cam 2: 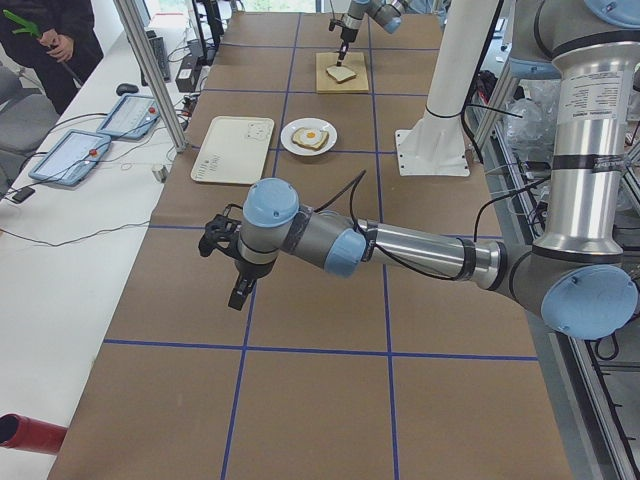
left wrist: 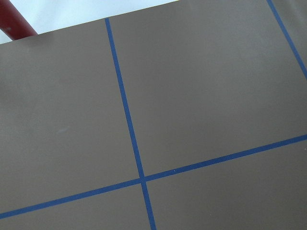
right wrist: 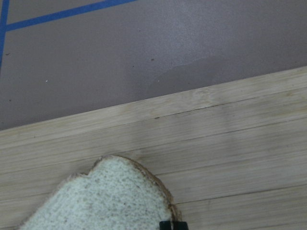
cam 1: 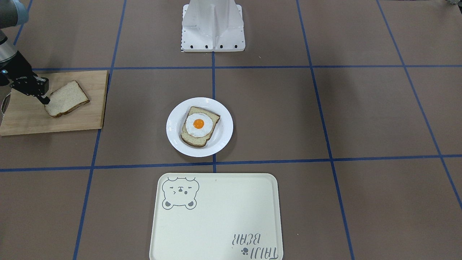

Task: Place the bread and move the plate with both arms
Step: 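Lift the bread slice off the board with the right gripper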

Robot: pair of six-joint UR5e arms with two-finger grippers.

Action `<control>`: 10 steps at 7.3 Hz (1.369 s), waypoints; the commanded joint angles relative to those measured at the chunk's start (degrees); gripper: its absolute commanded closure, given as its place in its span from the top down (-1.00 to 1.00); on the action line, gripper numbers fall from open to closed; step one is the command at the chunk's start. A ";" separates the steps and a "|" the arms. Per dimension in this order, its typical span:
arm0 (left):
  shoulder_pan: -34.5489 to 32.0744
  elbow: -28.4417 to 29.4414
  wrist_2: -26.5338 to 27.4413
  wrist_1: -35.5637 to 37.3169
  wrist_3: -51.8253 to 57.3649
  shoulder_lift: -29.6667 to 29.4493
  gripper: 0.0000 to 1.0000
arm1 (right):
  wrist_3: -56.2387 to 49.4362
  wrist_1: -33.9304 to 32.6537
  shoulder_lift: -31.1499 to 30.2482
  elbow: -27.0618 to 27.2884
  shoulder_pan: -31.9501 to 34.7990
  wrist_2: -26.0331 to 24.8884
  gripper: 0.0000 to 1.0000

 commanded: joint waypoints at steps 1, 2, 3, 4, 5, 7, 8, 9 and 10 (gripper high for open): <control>0.00 -0.09 0.00 0.00 0.00 0.00 0.96 | -0.93 0.38 -0.06 0.42 0.53 2.24 -1.00; 0.00 -0.09 0.00 0.00 -0.09 0.00 0.96 | -1.28 0.47 0.11 1.12 3.40 7.48 -1.00; 0.00 -0.09 0.00 0.00 -0.09 0.00 0.96 | -6.07 0.56 0.81 1.21 9.26 14.06 -1.00; 0.00 -0.09 0.00 0.00 -0.09 0.00 0.96 | -8.29 0.56 1.51 1.12 14.19 21.00 -1.00; 0.00 -0.09 0.00 0.00 -0.09 -0.09 0.96 | -8.40 0.56 3.52 0.95 17.98 26.81 -1.00; 0.00 -0.09 0.00 0.00 -0.09 -0.09 0.96 | -8.40 0.30 7.30 0.42 22.48 33.86 -1.00; 0.00 -0.09 -0.09 0.00 -0.18 -0.09 0.96 | -8.32 -0.14 9.24 0.33 24.59 36.68 -1.00; 0.00 0.00 -0.09 0.00 -0.18 -0.09 0.96 | -7.97 -0.23 10.91 0.33 25.22 37.32 -1.00; 0.00 0.00 -0.09 0.00 -0.18 -0.09 0.96 | -7.44 -1.19 13.62 0.25 25.32 37.33 -1.00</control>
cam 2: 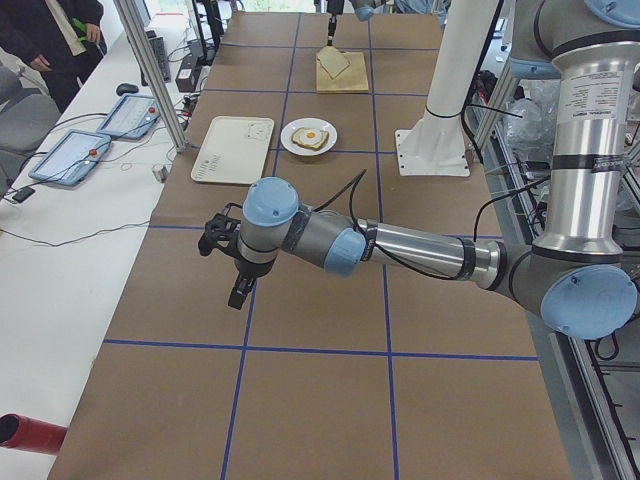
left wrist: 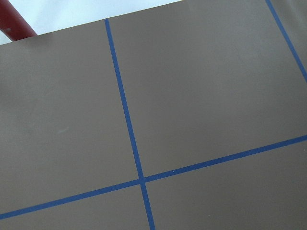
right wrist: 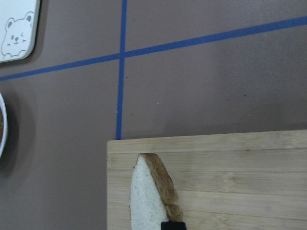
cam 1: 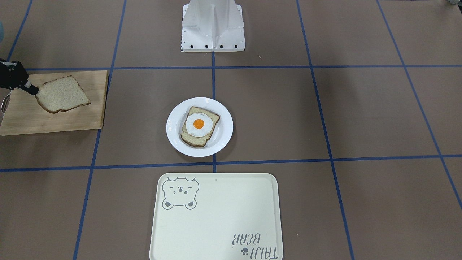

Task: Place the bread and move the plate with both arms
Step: 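Lift the bread slice off the board with the right gripper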

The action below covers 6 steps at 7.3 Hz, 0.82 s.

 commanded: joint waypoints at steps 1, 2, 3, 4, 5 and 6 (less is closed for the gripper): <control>0.00 0.04 -0.01 0.00 -0.01 0.00 0.96 | 0.61 -3.87 7.66 -0.18 0.74 0.66 -1.00; 0.00 0.21 -0.01 0.00 -0.01 0.00 0.96 | 0.70 -7.04 14.06 -1.48 0.56 0.57 -1.00; 0.08 0.56 -0.01 0.00 -0.01 0.00 0.96 | 1.92 -10.90 20.22 -2.63 -0.40 0.31 -1.00; 0.09 1.00 -0.10 0.00 -0.01 0.00 0.96 | 10.72 -12.42 24.54 -2.55 -2.23 -1.17 -1.00; 0.09 1.35 -0.10 0.00 -0.01 0.00 0.96 | 13.24 -12.52 28.33 -2.64 -6.08 -4.93 -1.00; 0.09 1.97 -0.10 0.00 -0.01 -0.26 0.96 | 12.92 -12.61 31.50 -2.81 -10.64 -9.06 -1.00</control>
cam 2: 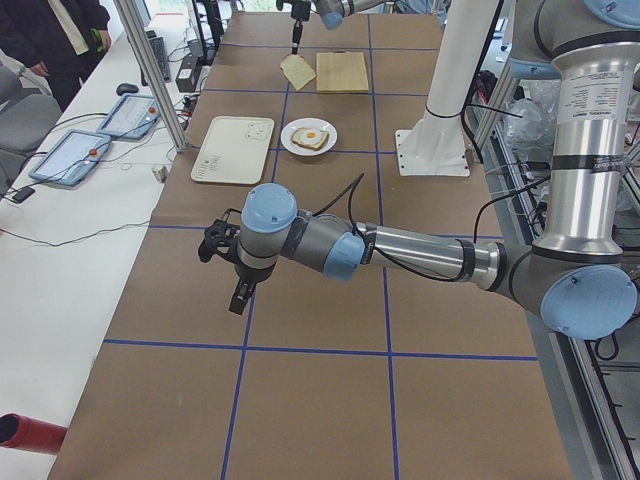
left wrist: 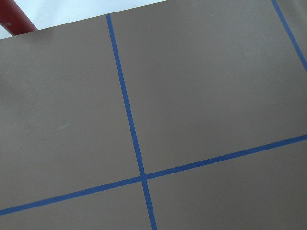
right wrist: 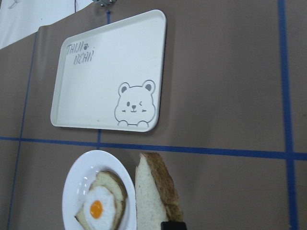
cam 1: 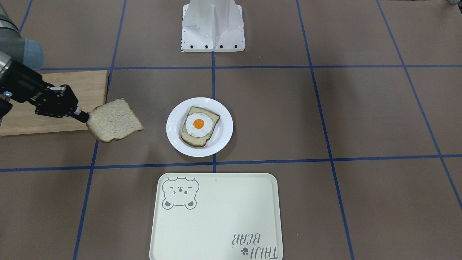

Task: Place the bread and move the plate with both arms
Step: 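Lift the bread slice off the board with the right gripper, then carry the bread over the white plate and lay it on the egg toast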

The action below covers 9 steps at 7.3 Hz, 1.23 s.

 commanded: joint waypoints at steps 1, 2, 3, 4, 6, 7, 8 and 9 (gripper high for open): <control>0.01 0.73 -0.01 0.00 0.09 -0.27 0.96 | 0.56 -0.38 7.41 -1.34 -9.23 -7.75 -1.00; 0.01 0.73 -0.01 0.00 0.00 -0.36 0.96 | -7.63 -0.21 7.61 -2.66 -11.88 -9.52 -1.00; 0.01 0.73 -0.01 0.00 0.00 -0.19 0.96 | -14.50 -0.12 8.13 -4.15 -12.95 -9.45 -1.00; -0.08 0.81 -0.01 0.00 0.00 0.07 0.96 | -16.57 0.06 8.49 -5.04 -15.14 -9.72 -1.00; 0.01 1.69 -0.01 0.00 0.09 0.17 0.96 | -18.25 0.41 11.38 -7.24 -17.26 -11.03 -1.00; 0.01 1.87 -0.01 0.00 0.09 0.08 0.96 | -18.17 0.58 11.65 -6.81 -17.79 -11.04 -1.00; 0.01 1.87 -0.01 0.00 0.09 0.16 0.96 | -18.26 0.50 11.83 -7.15 -18.32 -11.30 -1.00; 0.01 1.87 -0.01 0.00 0.09 0.17 0.96 | -18.43 0.41 11.92 -7.33 -18.50 -12.43 -1.00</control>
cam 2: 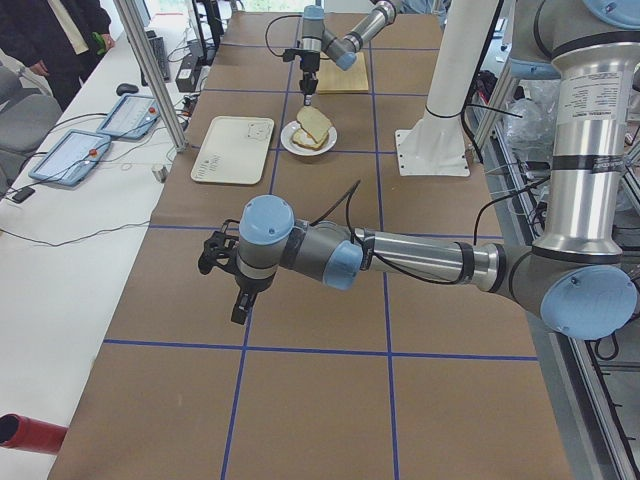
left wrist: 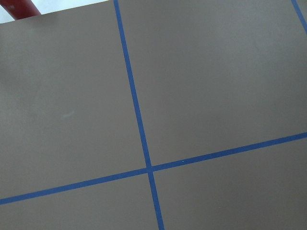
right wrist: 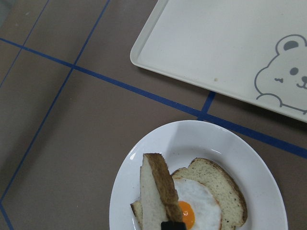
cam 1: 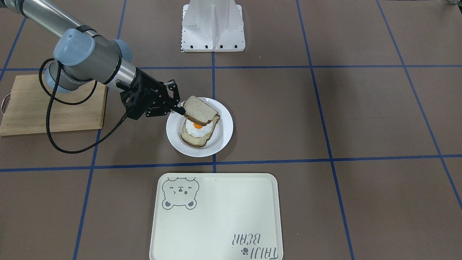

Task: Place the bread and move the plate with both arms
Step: 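Carry the bread over the white plate and lay it on the egg toast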

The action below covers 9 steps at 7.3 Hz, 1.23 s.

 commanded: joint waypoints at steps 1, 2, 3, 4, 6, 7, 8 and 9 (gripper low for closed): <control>-0.08 0.06 0.00 0.00 0.01 0.03 0.96 | -0.31 -0.16 0.93 -1.72 -0.61 -2.22 -1.00; -0.09 0.06 0.00 0.00 0.01 0.03 0.96 | -1.79 -0.07 1.81 -4.00 -0.62 -3.19 -1.00; -0.09 0.06 -0.09 0.00 0.09 0.03 0.96 | -1.89 -0.07 2.08 -5.07 -1.22 -5.28 -1.00; -0.09 0.06 0.00 0.00 0.01 0.03 0.96 | -1.89 -0.07 1.99 -5.34 -1.49 -5.74 -1.00; 0.00 0.06 0.00 0.00 0.01 -0.15 0.96 | -1.89 -0.07 1.99 -6.83 -1.49 -7.14 -0.71; 0.00 0.06 0.00 0.00 0.01 -0.15 0.96 | -1.89 -0.16 1.99 -7.18 -1.49 -7.67 -0.41; 0.00 0.06 0.00 0.00 0.01 -0.15 0.96 | -1.72 -0.16 2.08 -7.45 -1.58 -8.64 0.41; 0.00 0.06 -0.09 0.00 0.01 -0.15 0.96 | -1.37 -0.16 1.91 -7.45 -1.84 -10.12 0.99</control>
